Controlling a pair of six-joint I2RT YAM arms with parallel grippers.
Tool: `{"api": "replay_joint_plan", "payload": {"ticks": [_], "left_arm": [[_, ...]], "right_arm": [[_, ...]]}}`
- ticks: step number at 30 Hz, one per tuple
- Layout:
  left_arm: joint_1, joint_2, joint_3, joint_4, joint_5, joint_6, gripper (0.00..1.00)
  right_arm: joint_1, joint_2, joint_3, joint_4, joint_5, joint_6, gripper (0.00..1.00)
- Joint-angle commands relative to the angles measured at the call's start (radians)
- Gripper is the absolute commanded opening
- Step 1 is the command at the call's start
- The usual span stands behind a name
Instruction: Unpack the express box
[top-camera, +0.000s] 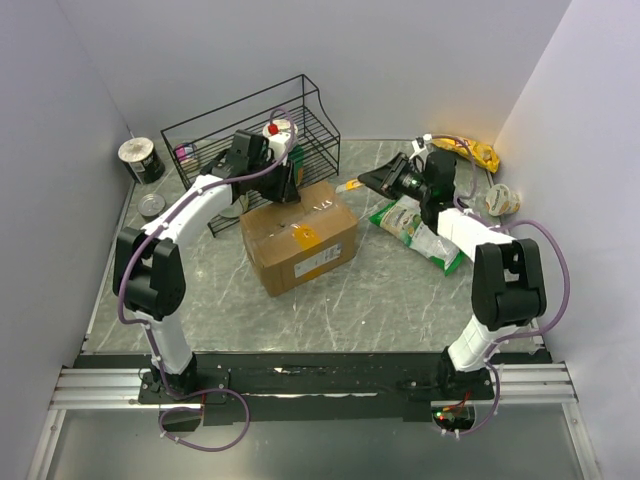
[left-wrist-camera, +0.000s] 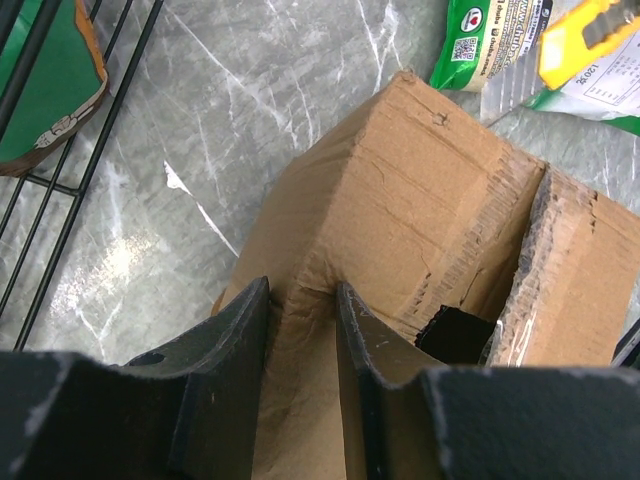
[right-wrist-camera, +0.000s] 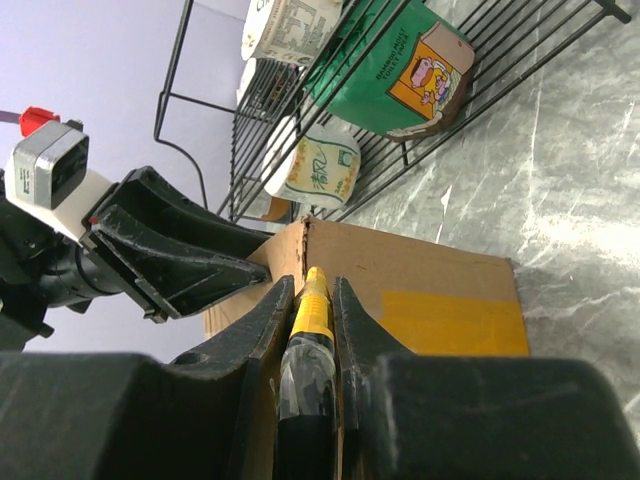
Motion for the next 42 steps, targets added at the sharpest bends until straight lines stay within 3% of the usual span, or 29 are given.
{"api": "replay_joint_plan", "payload": {"ticks": [1, 11, 42], "left_arm": [[-0.014, 0.060, 0.000, -0.057, -0.107, -0.010, 0.01], [-0.011, 0.060, -0.002, -0.052, -0.193, -0.019, 0.01], [-0.011, 0.060, -0.006, -0.041, -0.247, -0.021, 0.01]], "right_arm": [[0.005, -0.077, -0.035, -0.064, -0.038, -0.029, 0.00], [0.005, -0.189, -0.110, -0.160, -0.024, -0.013, 0.00], [0.001, -0.413, -0.207, -0.312, 0.042, -0.050, 0.00]]}}
